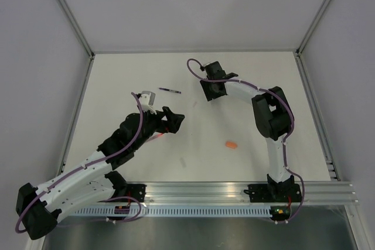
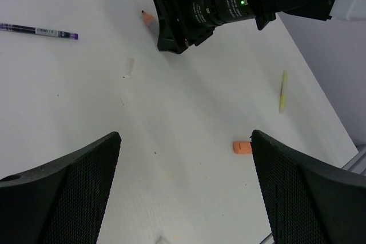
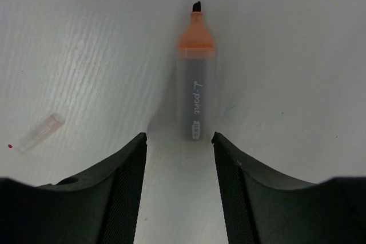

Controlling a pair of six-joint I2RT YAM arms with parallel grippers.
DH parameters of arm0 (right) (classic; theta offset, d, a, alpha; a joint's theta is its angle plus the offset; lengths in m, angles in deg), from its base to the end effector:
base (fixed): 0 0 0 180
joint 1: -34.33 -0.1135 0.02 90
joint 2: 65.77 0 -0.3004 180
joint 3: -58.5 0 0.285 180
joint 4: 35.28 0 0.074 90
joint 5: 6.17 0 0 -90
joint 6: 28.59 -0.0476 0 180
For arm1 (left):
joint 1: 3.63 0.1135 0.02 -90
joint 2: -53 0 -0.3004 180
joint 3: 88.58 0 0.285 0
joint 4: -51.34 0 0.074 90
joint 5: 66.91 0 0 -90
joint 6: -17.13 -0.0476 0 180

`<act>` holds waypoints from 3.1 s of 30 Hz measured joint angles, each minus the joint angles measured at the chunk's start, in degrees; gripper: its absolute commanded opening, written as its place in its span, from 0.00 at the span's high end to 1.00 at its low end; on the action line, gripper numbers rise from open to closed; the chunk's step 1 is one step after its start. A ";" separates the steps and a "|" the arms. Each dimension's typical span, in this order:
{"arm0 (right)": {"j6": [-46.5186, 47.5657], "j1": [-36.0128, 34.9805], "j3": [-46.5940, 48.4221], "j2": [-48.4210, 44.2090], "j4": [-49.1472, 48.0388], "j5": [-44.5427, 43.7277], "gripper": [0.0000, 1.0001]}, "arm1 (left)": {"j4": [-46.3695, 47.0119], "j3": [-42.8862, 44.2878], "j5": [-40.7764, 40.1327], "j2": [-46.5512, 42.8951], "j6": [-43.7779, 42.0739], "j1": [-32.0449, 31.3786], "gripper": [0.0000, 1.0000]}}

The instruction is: Insert the pens into the pen caps

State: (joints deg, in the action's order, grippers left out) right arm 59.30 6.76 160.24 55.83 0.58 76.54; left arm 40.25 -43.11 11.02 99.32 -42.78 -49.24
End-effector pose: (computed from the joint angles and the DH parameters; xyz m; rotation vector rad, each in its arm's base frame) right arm 0.4582 0.2324 0.1724 -0.5093 2.4804 0.0441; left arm 0.1578 -0.1470 0.3016 0.0918 1.8372 -0.7586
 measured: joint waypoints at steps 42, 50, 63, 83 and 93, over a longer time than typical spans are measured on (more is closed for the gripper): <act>-14.29 -7.78 -35.78 -34.95 -15.04 7.80 1.00 | 1.42 6.84 25.00 23.41 14.03 18.32 0.13; -18.34 -14.12 -40.30 -45.57 -20.72 7.98 1.00 | 9.05 7.23 30.08 25.53 15.89 18.21 0.15; -21.00 -19.28 -40.48 -46.66 -24.61 7.43 1.00 | 14.29 7.23 31.65 27.89 16.57 14.99 0.38; -20.61 -19.96 -49.79 -55.34 -31.10 15.56 0.52 | 29.16 4.94 49.00 27.78 18.14 14.23 0.98; -23.63 -20.44 -55.01 -63.28 -39.47 26.43 0.71 | 36.81 2.47 57.70 20.85 18.69 14.23 0.98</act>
State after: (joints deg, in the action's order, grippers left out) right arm 35.67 -13.67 105.22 -7.45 -38.90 102.96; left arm 77.05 -40.64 68.72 120.17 -24.10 -35.01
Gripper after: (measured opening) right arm 0.317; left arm 0.214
